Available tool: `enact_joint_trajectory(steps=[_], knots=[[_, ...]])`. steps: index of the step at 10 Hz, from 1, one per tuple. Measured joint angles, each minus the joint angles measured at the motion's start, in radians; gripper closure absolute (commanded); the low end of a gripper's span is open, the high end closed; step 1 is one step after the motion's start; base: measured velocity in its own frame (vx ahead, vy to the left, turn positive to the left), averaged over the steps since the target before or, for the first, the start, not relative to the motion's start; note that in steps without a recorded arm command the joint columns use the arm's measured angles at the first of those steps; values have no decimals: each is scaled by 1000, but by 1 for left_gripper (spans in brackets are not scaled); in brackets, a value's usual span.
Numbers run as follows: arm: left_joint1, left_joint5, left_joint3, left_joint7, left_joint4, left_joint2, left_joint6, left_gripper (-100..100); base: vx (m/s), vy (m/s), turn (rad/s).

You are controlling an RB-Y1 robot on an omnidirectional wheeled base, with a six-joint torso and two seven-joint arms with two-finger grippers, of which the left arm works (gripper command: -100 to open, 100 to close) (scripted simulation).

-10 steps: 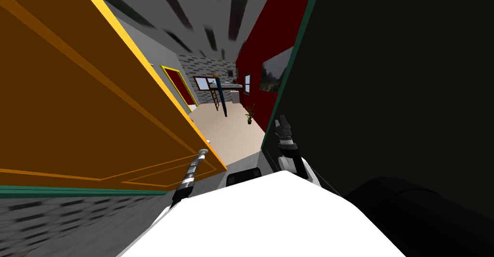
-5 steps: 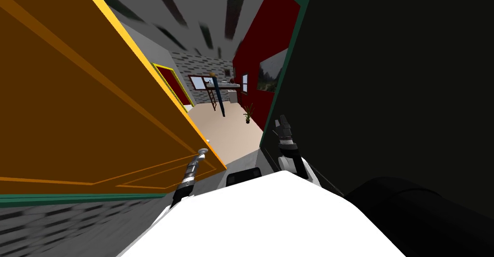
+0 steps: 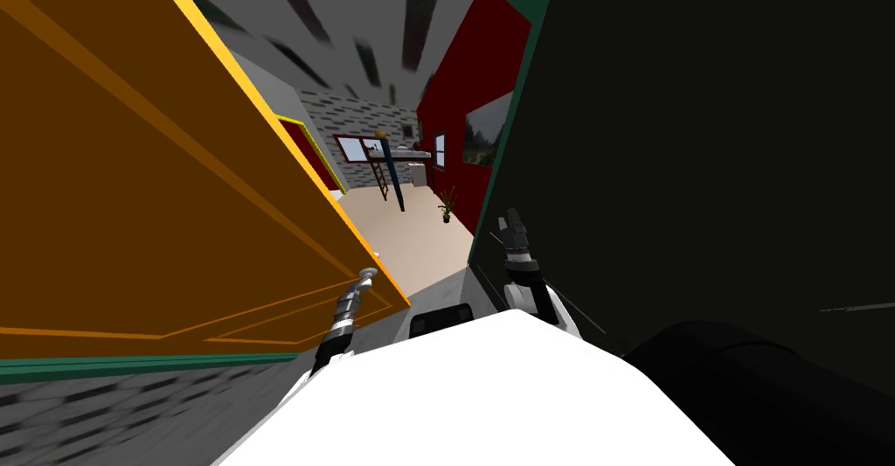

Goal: Pull the door open

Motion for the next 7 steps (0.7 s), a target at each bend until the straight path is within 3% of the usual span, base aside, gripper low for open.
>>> enact_joint_trajectory(steps=[1,3,7], knots=[[-18,12,-5,28,30,-1,-11,100,-49,14,-57],[-3,33,-9,67,-9,-3,17,100,-60,28,-80],[-15,71,-22,155,8,-4,17,100,-58,20,-63]])
